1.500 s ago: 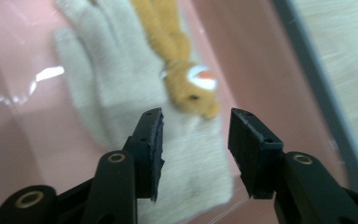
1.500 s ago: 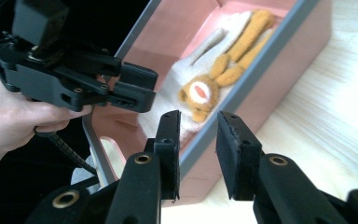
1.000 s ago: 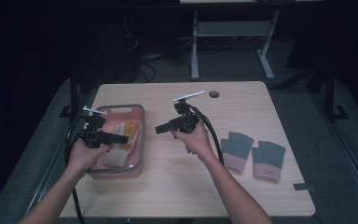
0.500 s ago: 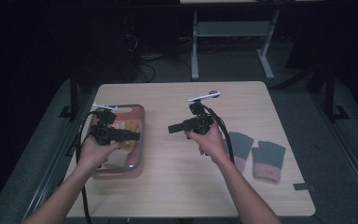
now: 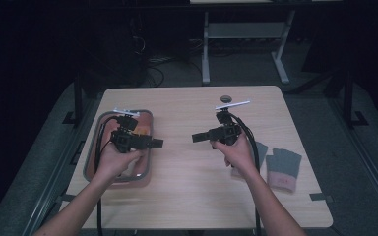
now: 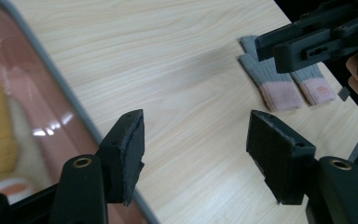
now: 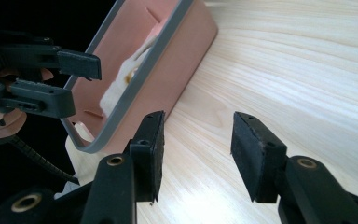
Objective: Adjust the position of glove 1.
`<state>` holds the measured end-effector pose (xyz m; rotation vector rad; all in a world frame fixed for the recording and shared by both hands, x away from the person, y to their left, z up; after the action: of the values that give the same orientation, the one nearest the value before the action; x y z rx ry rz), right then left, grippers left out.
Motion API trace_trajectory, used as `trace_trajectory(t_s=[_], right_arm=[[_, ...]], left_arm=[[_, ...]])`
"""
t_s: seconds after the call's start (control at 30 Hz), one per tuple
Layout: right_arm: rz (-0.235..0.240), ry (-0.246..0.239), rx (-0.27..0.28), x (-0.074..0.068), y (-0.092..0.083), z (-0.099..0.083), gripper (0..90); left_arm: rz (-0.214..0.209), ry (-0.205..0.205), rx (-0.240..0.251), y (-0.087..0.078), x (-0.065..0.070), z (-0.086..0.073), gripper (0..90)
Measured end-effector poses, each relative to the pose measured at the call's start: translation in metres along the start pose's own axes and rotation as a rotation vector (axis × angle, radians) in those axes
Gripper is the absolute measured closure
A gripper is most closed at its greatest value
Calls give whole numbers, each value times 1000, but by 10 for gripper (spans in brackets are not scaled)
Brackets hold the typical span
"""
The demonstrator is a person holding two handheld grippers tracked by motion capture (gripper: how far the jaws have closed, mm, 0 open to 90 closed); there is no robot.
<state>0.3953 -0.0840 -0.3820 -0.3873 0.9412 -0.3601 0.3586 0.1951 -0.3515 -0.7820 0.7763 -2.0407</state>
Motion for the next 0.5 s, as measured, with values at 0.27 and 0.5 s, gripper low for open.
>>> trace_trajectory(t_s=[0.27, 0.5], right_arm=[[-14, 9, 25, 10, -18, -9, 527], [-18, 39, 34, 20, -33, -22, 520]], left_arm=[[-14, -3, 21, 6, 11, 4, 346], [-55, 9, 30, 15, 28, 6, 347]])
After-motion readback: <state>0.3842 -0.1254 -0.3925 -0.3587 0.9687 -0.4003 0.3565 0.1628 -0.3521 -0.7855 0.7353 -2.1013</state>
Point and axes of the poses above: each handheld gripper's, and its own axes: y roughly forward along the jaws, z roughly out of its top, x roughly to its right, the point moved 2 cm from there along y, roughly forward along the jaws, and after that the axes turned 10 degrees about z, right-handed, at the moved point
